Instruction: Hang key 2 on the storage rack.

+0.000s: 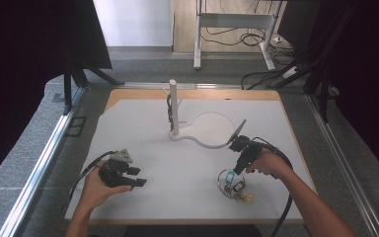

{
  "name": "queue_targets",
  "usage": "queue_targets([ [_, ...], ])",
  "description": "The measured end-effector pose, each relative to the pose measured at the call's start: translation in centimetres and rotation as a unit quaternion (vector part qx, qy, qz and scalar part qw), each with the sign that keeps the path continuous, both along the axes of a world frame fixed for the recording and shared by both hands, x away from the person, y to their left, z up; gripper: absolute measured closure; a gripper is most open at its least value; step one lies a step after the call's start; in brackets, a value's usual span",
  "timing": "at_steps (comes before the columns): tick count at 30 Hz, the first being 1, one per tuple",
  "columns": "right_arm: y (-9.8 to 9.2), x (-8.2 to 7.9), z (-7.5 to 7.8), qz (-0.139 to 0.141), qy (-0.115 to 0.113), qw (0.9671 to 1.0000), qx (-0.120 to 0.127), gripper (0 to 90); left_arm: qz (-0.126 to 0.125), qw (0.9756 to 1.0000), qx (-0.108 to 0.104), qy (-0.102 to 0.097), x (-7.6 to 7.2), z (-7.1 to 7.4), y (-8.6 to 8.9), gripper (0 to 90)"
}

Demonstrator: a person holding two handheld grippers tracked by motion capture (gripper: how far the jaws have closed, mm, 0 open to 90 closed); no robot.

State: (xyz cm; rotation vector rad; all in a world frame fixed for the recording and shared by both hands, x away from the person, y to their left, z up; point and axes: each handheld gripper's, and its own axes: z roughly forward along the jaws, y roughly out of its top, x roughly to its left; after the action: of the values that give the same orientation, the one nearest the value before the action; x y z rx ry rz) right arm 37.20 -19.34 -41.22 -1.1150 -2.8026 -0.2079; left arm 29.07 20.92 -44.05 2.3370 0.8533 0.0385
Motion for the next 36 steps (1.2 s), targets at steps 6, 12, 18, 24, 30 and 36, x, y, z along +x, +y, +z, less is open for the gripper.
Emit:
queue_targets([
  [6,-0.2,-0.2,0.2,0.004,-0.001,1.0,0.006,85.7,0.0,1.0,0.0,0.001,0.0,-0.1,-0.1,47.3],
  [12,-0.3,-0.6,0.5,0.011,0.0,0.9999,0.012,85.2,0.0,1.0,0.0,0.0,0.0,0.0,0.0,47.3],
  [18,-0.3,-1.2,0.8,0.022,0.006,0.9996,0.014,84.9,0.001,1.0,0.0,0.0,0.0,0.0,0.0,47.3],
  [24,-0.3,-1.7,0.8,0.035,0.015,0.9991,0.02,83.6,0.001,1.0,0.0,0.0,0.0,0.0,0.0,47.3],
  [30,0.0,-2.1,0.8,0.052,0.021,0.9982,0.022,82.1,0.002,1.0,-0.003,-0.001,0.0,0.0,0.1,47.3],
  [36,0.2,-2.2,0.8,0.066,0.025,0.9972,0.023,86.1,-0.003,1.0,0.0,-0.002,0.1,0.1,0.2,47.3],
])
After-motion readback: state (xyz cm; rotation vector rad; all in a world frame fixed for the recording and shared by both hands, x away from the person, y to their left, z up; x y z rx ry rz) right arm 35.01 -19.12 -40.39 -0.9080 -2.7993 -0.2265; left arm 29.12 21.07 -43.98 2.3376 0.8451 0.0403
